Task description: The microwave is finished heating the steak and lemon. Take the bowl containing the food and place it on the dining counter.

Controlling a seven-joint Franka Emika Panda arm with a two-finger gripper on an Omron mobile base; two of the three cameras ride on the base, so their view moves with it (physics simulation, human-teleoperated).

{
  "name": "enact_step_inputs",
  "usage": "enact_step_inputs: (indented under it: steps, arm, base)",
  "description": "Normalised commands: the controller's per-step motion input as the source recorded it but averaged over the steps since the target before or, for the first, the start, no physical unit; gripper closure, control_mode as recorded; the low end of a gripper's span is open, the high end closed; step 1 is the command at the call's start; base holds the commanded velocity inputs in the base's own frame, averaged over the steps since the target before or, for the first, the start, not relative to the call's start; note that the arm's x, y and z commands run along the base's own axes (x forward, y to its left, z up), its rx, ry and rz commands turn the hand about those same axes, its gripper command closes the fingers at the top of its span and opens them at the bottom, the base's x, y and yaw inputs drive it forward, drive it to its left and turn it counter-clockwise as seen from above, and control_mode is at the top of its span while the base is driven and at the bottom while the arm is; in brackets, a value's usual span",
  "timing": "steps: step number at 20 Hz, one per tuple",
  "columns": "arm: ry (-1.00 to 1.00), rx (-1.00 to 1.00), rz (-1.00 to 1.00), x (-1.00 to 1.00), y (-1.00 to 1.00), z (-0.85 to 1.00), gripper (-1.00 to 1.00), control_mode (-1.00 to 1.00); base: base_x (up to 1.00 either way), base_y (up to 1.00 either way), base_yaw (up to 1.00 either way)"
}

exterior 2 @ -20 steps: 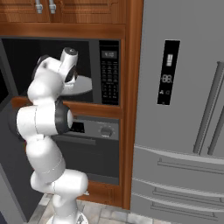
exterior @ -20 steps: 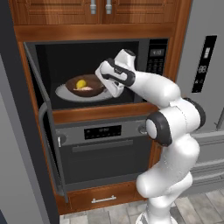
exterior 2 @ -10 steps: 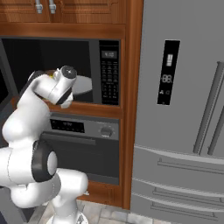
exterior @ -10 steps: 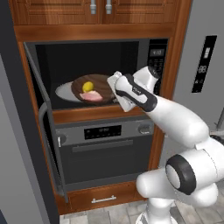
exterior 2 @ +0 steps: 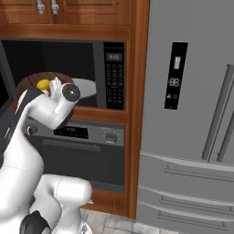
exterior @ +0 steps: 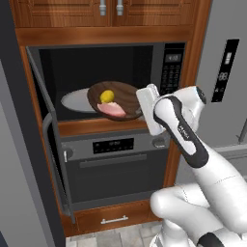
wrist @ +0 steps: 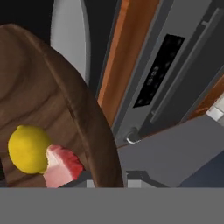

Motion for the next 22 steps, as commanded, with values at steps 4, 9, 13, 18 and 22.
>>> enact_step_inputs:
  steps: [4, 9, 13, 18, 22]
  arm:
    - [0.12, 0.10, 0.00, -1.00, -0.48, 0.57, 1.00, -1.00]
    - [0.02, 0.00, 0.00, -0.30, -0.09, 0.02, 1.00, -1.00]
    - [0.00, 0.00, 0.00, 0.00, 0.00, 0.00, 1.00, -1.00]
    - [0.00, 0.00, 0.00, -0.09, 0.00, 0.00, 1.00, -1.00]
    - [0.00, 0.00, 0.00, -0.53, 0.00, 0.00, 1.00, -1.00]
  base:
    - [0.00, 0.00, 0.00]
    - [0.00, 0.00, 0.00]
    - [0.00, 0.00, 0.00]
    - [0.00, 0.00, 0.00]
    - [0.00, 0.00, 0.00]
